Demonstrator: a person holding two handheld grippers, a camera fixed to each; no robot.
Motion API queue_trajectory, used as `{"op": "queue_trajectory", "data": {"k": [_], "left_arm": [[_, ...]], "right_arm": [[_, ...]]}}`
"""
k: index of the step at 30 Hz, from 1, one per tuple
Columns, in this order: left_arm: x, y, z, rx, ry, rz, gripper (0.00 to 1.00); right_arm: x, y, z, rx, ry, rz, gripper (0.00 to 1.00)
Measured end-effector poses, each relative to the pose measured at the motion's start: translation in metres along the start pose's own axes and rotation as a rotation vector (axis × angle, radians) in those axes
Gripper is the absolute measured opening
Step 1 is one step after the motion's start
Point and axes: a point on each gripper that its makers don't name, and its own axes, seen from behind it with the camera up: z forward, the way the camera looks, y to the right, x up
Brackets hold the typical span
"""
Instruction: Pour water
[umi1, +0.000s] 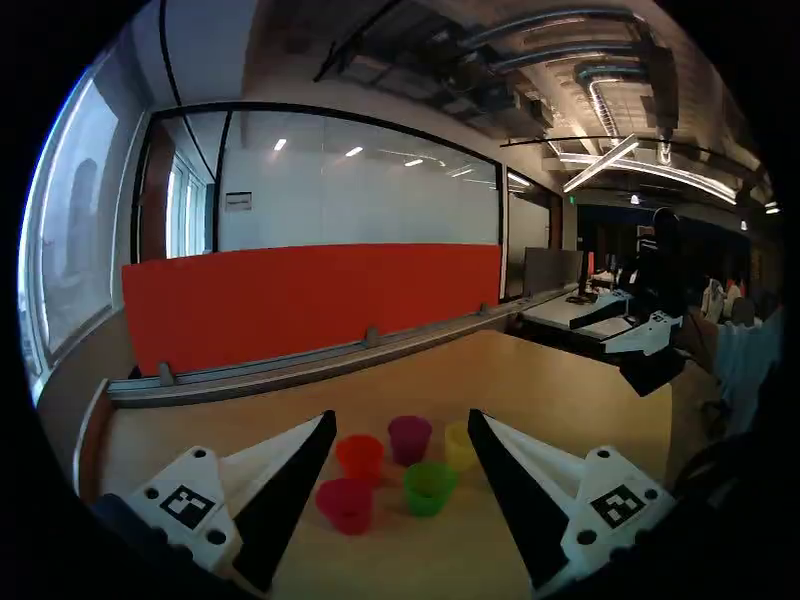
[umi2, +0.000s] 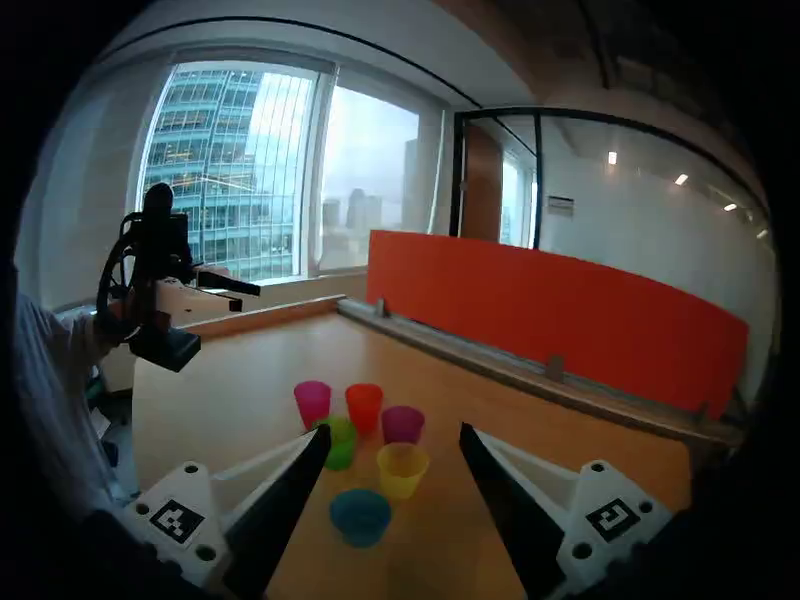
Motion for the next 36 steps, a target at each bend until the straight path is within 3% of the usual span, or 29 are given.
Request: {"op": "queue_trajectory", "data": {"k": [14,36], "left_arm": [[-0.046,0.011,0.02,-0.032,-0.07,0.027,0.98],[-0.115,0.011,0.054,-0.071,-0.219,0.042,0.98]], "right_arm": [[-0.046,-0.015,0.018,0.041,-0.094,-0.028,1.0],[-0.116,-0.024,0.048,0.087,-0.242,-0.053,1.0]]}}
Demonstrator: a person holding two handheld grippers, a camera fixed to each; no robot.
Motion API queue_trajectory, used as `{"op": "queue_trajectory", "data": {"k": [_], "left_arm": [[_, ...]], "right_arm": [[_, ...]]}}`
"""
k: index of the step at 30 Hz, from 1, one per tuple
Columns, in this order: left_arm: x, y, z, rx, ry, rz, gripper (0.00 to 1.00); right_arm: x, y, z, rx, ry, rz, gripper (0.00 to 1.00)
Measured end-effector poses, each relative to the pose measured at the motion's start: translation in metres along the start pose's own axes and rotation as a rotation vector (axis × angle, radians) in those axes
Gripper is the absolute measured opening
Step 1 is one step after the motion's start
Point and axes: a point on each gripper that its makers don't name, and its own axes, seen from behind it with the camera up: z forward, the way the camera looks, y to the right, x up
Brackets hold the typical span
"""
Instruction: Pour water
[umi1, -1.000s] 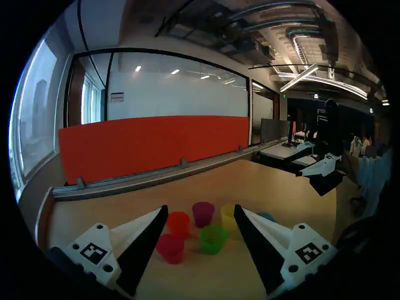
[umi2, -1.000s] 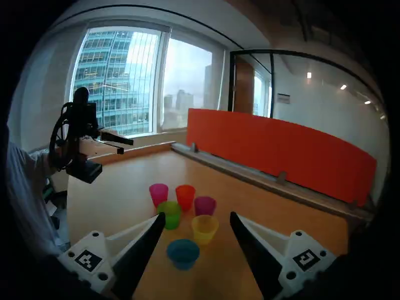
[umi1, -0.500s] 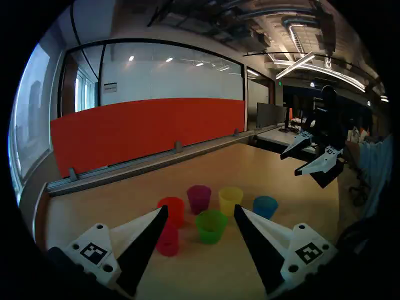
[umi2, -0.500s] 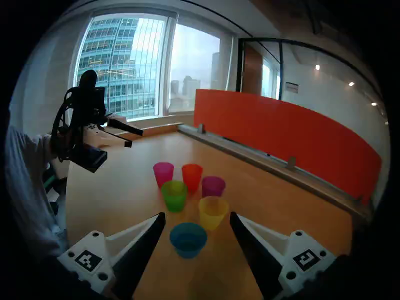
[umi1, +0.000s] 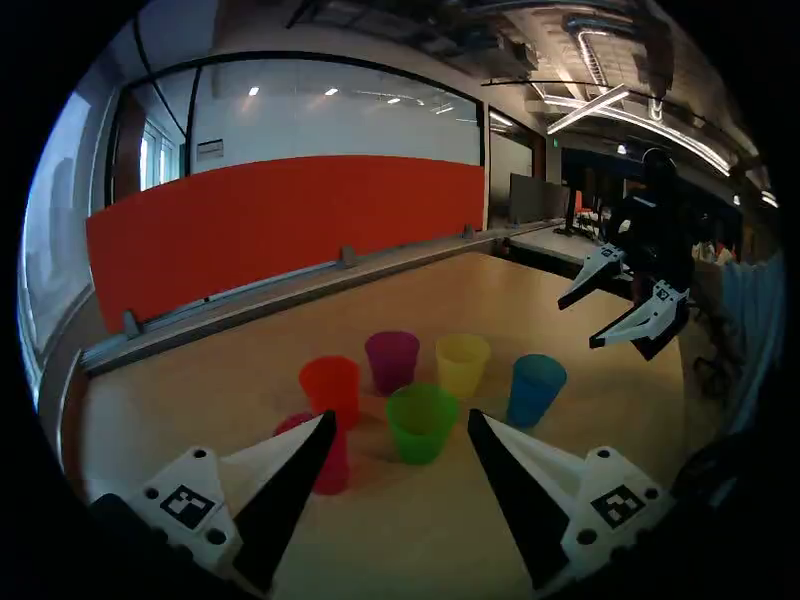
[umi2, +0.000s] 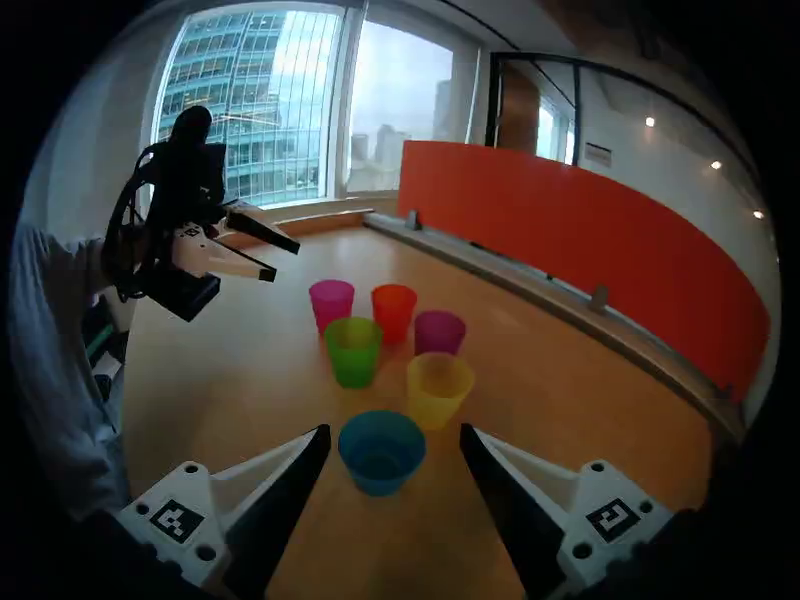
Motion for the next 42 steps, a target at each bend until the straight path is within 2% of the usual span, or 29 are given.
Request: {"op": "queue_trajectory", "data": {"k": [21,32,42], "left_arm": [[-0.04,0.01,0.036,-0.052,-0.106,0.037,0.98],[-0.052,0.018,0.053,-0.073,-0.149,0.058,0.98],[-0.062,0.02,0.07,-0.077,-0.187,0.068,0.98]], "right_arm": [[-0.04,-0.009,0.034,0.049,-0.096,0.014,1.0],[-0.051,-0.008,0.044,0.058,-0.12,0.031,1.0],[-0.059,-0.007,0.051,0.057,-0.137,0.014,1.0]]}}
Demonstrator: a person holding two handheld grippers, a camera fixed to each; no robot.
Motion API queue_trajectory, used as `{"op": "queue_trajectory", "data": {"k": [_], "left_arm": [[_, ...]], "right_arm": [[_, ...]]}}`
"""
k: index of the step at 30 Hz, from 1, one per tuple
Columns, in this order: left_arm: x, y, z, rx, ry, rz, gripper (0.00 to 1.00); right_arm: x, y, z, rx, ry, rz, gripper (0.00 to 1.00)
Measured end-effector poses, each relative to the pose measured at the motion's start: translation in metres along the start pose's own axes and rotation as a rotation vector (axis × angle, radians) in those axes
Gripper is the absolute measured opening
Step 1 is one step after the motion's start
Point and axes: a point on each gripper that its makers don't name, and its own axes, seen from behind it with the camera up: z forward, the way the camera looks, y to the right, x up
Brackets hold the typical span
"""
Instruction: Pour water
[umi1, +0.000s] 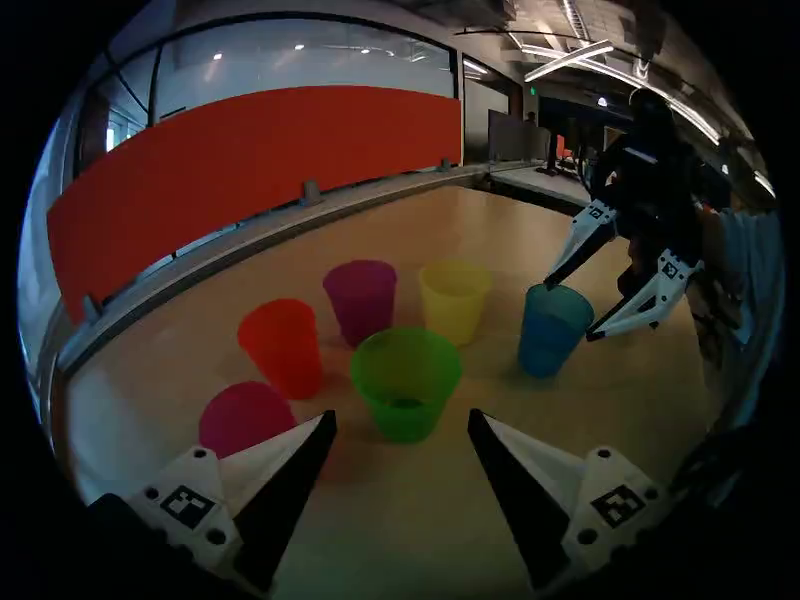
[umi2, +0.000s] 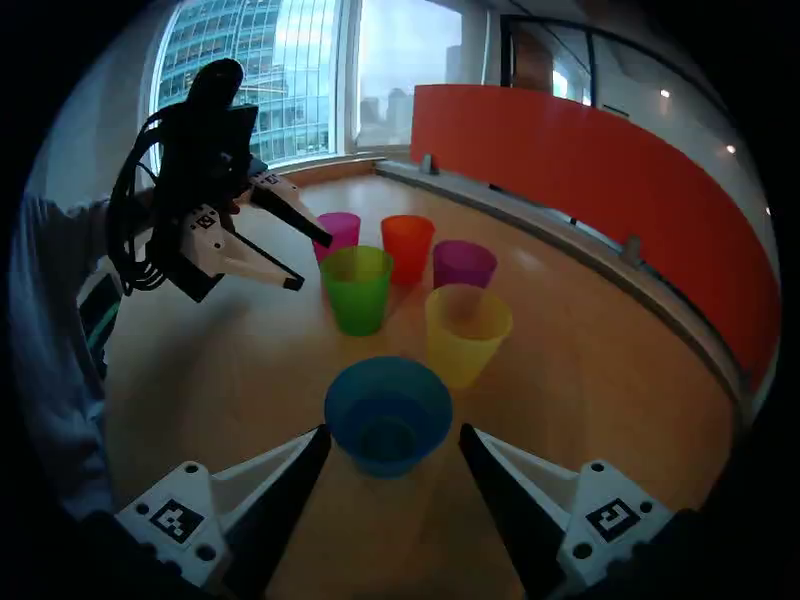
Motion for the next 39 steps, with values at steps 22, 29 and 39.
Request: {"op": "queue_trajectory", "data": {"k": [22,29,39], "left_arm": [[0.005,0.0,0.037,0.001,-0.028,0.013,0.98],[0.008,0.001,0.045,0.001,-0.032,0.017,0.98],[0.01,0.005,0.051,-0.014,-0.041,0.01,0.98]], "right_arm": [[0.001,0.0,0.016,0.013,-0.006,-0.014,1.0],[0.003,0.0,0.018,0.015,-0.002,-0.016,1.0],[0.003,0.0,0.018,0.017,0.0,-0.016,1.0]]}}
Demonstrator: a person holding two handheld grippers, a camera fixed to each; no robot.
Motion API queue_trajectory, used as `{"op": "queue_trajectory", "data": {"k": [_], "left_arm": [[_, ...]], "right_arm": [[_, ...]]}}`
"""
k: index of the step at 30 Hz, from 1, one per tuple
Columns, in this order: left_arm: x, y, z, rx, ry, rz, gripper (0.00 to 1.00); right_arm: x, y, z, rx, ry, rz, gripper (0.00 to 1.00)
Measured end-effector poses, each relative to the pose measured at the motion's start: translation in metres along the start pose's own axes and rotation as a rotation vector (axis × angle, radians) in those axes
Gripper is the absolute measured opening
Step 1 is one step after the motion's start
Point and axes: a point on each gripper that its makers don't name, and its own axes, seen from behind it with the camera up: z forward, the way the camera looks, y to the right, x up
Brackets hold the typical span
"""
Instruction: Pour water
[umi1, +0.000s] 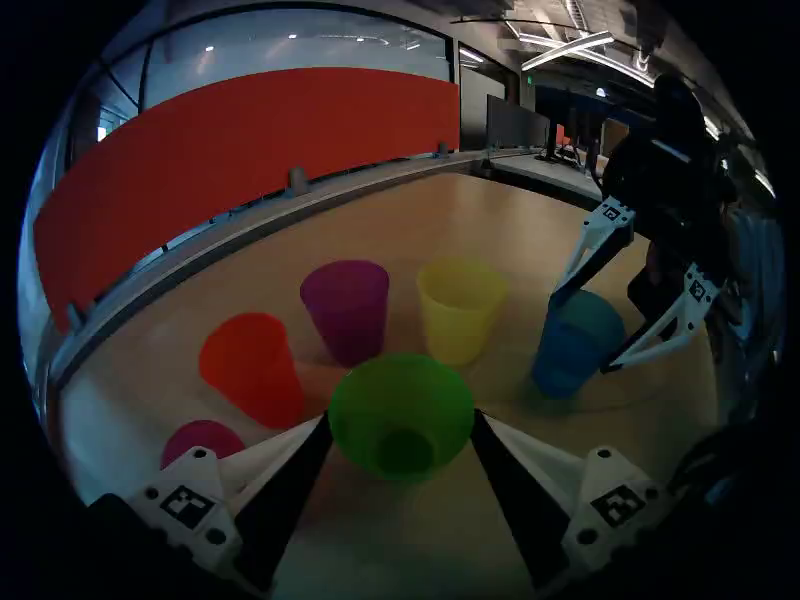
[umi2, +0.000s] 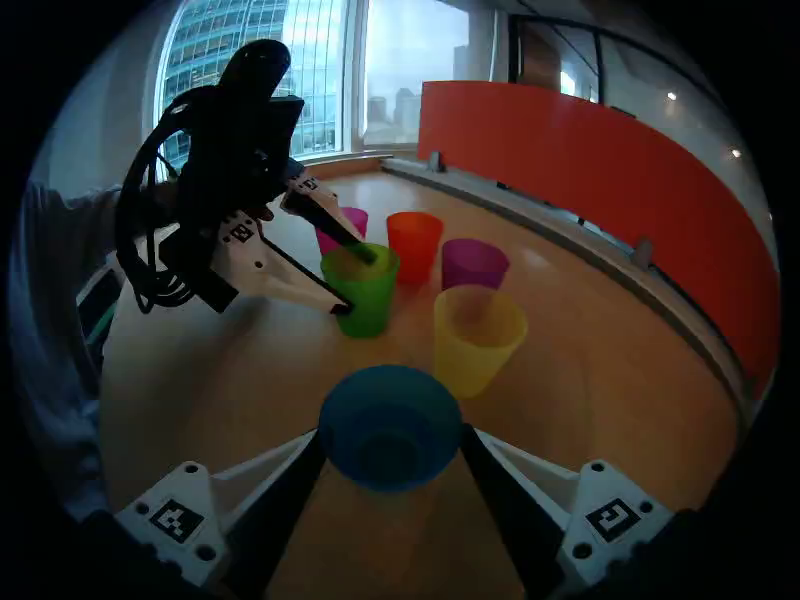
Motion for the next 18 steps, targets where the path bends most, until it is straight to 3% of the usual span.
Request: {"op": "queue_trajectory", "data": {"k": [5,9,18], "left_arm": [[-0.0011,-0.0005,0.0024,0.007,-0.008,0.004,0.97],[-0.0005,-0.0004,0.0025,0.01,-0.005,0.003,0.87],[0.0009,-0.0004,0.0,0.009,0.003,-0.006,0.86]], "right_arm": [[0.0006,-0.0002,-0.0006,-0.002,0.001,-0.004,1.0],[0.0008,-0.0004,-0.0008,-0.003,0.002,-0.003,1.0],[0.0011,-0.0002,-0.0007,-0.003,0.002,-0.002,1.0]]}}
